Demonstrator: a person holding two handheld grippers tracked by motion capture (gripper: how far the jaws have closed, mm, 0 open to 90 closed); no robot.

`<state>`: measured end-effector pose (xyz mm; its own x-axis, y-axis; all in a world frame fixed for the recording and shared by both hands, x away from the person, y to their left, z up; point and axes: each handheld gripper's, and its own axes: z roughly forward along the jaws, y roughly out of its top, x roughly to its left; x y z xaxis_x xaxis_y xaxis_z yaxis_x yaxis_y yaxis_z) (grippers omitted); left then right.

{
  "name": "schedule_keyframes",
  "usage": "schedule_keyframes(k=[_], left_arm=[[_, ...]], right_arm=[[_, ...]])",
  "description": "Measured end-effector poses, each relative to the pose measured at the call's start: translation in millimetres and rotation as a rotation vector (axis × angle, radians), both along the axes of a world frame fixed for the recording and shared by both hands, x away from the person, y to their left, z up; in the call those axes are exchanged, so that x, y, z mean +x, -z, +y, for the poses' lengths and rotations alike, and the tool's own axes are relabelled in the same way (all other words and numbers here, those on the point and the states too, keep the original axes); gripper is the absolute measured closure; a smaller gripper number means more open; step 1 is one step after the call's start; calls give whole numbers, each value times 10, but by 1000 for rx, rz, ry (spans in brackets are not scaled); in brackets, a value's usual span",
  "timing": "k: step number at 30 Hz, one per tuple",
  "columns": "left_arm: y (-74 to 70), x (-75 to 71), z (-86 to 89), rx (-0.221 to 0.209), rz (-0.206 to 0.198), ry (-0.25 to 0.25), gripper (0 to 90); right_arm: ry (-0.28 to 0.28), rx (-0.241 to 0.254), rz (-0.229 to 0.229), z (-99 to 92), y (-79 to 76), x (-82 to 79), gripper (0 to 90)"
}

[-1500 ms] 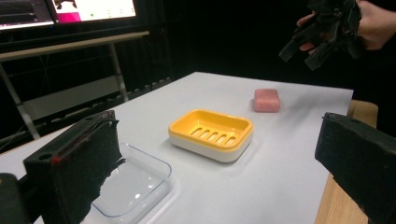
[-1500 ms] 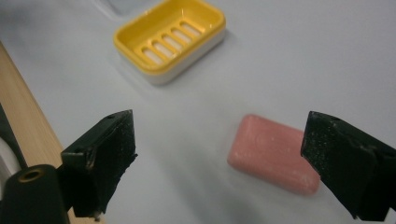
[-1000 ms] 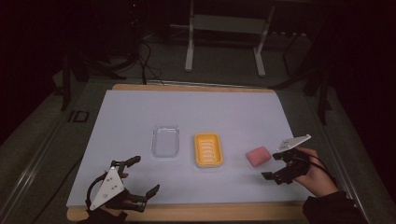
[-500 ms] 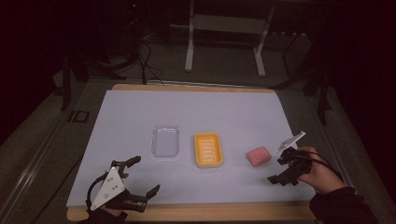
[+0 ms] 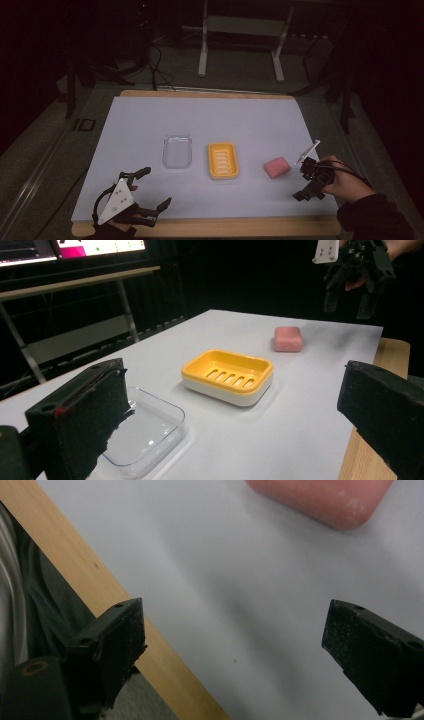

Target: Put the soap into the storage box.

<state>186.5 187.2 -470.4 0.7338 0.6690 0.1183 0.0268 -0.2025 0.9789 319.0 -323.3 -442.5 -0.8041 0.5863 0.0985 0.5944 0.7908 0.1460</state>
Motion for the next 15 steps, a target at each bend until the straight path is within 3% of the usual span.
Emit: schedule_keyframes(k=[3, 6, 10, 15], left_arm=[[0, 0, 0, -1, 1, -1, 6], [0, -1, -2, -1, -1, 0, 6], [1, 0, -1, 0, 0, -1, 6], [3, 4, -5, 0, 1, 1, 6]], right_arm=[[-6, -35, 9, -3, 11, 14, 103], [-7, -44, 52, -9, 37, 31, 103], [-49, -85, 78, -20, 72, 60, 138], [-157, -47, 25, -29, 67, 105, 170]])
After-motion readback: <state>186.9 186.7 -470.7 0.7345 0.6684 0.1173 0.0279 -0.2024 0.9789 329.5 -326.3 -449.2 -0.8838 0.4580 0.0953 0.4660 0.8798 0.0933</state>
